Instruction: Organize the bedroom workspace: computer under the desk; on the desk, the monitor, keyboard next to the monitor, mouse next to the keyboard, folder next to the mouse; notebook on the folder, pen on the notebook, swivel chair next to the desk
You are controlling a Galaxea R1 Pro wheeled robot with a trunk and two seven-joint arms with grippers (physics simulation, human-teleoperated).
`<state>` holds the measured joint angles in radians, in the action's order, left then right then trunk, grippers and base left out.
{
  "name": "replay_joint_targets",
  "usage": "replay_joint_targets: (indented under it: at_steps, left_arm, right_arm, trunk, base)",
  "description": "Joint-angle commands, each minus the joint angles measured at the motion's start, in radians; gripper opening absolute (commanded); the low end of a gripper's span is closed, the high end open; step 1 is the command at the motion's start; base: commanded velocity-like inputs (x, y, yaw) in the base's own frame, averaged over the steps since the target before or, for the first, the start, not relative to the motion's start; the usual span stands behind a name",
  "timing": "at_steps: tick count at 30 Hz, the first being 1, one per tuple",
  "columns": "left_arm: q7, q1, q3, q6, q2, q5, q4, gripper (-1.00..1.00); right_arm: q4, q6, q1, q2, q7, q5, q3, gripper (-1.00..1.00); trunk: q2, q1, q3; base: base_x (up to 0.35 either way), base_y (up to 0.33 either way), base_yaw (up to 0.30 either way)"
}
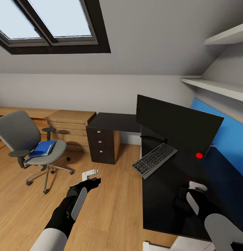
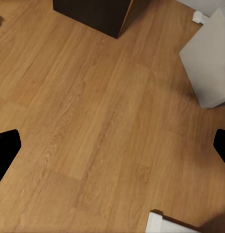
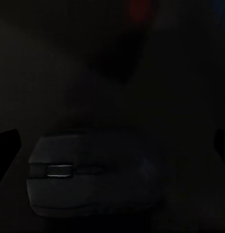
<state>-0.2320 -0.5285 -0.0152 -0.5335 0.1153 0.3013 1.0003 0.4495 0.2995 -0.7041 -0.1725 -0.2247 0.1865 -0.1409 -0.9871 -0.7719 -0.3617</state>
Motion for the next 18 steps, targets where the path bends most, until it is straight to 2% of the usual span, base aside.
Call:
replay_joint_targets:
  at_steps: [1,7,12,18]
  left_arm:
    - [-0.009,-0.001,-0.002,-0.003,0.0,0.011,0.002,1.0]
    - [-0.011,-0.001,0.0,-0.003,0.0,0.012,0.004,1.0]
    - [-0.012,-0.001,0.0,-0.003,0.0,0.012,0.006,1.0]
    - [-0.012,-0.001,0.0,-0.003,0.0,0.012,0.006,1.0]
  right_arm:
    - [0.002,0.008,0.0,0.0,-0.005,0.011,0.0,1.0]
    - [0.001,0.025,0.0,-0.001,-0.005,0.012,-0.001,1.0]
    - [0.002,0.088,0.0,0.0,-0.002,0.016,0.0,1.0]
    - [0.003,0.106,0.0,-0.001,0.007,0.017,0.0,1.0]
  trunk:
    - [-0.001,0.0,-0.001]
    - [-0.001,0.0,-0.001]
    - [-0.001,0.0,-0.001]
    - [-0.001,0.0,-0.001]
  base:
    - [0.0,0.0,0.0]
    - [0.0,0.0,0.0]
    - [0.0,0.0,0.0]
    - [0.0,0.0,0.0]
